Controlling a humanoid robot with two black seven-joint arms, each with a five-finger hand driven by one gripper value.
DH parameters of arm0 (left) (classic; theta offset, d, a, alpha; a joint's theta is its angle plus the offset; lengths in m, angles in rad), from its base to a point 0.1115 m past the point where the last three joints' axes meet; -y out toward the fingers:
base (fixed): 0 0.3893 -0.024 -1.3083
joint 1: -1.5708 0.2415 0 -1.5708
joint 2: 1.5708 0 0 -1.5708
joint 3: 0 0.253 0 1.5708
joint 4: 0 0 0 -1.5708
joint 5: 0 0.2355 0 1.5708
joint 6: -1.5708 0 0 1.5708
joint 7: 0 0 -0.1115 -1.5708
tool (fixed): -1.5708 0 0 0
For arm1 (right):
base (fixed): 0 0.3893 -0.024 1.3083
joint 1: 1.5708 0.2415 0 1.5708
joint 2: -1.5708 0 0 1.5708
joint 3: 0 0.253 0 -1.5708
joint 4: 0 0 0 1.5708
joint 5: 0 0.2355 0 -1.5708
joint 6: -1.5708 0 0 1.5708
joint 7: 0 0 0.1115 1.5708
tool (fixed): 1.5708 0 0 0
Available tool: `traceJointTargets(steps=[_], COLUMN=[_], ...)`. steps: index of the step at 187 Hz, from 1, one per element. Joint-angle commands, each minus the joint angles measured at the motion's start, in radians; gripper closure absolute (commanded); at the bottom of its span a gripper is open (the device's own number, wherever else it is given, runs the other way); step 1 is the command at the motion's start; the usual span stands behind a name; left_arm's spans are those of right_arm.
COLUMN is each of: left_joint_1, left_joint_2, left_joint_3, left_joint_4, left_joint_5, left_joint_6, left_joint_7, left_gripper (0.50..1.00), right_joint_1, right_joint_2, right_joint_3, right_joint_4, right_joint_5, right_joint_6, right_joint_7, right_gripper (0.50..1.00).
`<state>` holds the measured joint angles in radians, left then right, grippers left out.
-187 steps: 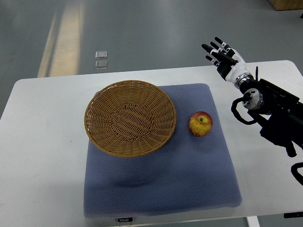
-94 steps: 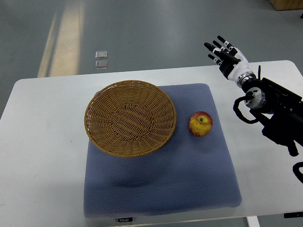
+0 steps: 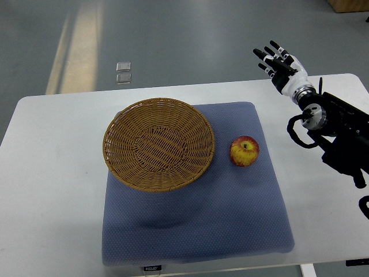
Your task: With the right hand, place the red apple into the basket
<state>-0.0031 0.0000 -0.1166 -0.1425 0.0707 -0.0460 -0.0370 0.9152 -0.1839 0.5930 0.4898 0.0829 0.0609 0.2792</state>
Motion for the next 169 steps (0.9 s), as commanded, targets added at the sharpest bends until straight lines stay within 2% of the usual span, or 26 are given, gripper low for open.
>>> traceJointTargets(steps=[1, 117, 169], left_joint_1=[0.0, 0.0, 0.0], left_joint_2=[0.0, 0.0, 0.0], left_joint_3=[0.0, 0.0, 0.0], left_joint_4=[0.0, 0.0, 0.0], left_joint_5=[0.0, 0.0, 0.0], left_joint_6=[0.0, 0.0, 0.0], left_joint_7=[0.0, 0.0, 0.0], left_gripper=[0.5, 0.5, 0.5], right_joint_1=[0.025, 0.048, 0.163], right_joint_2=[0.001, -0.003, -0.057], right_joint_3=[-0.001, -0.029, -0.269], right_joint_4=[-0.028, -0.039, -0.037], right_joint_5=[0.0, 0.003, 0.043], right_joint_6=[-0.01, -0.056, -0.05], right_joint_7=[-0.002, 0.0, 0.0], right_gripper=[0.576, 0.576, 0.576])
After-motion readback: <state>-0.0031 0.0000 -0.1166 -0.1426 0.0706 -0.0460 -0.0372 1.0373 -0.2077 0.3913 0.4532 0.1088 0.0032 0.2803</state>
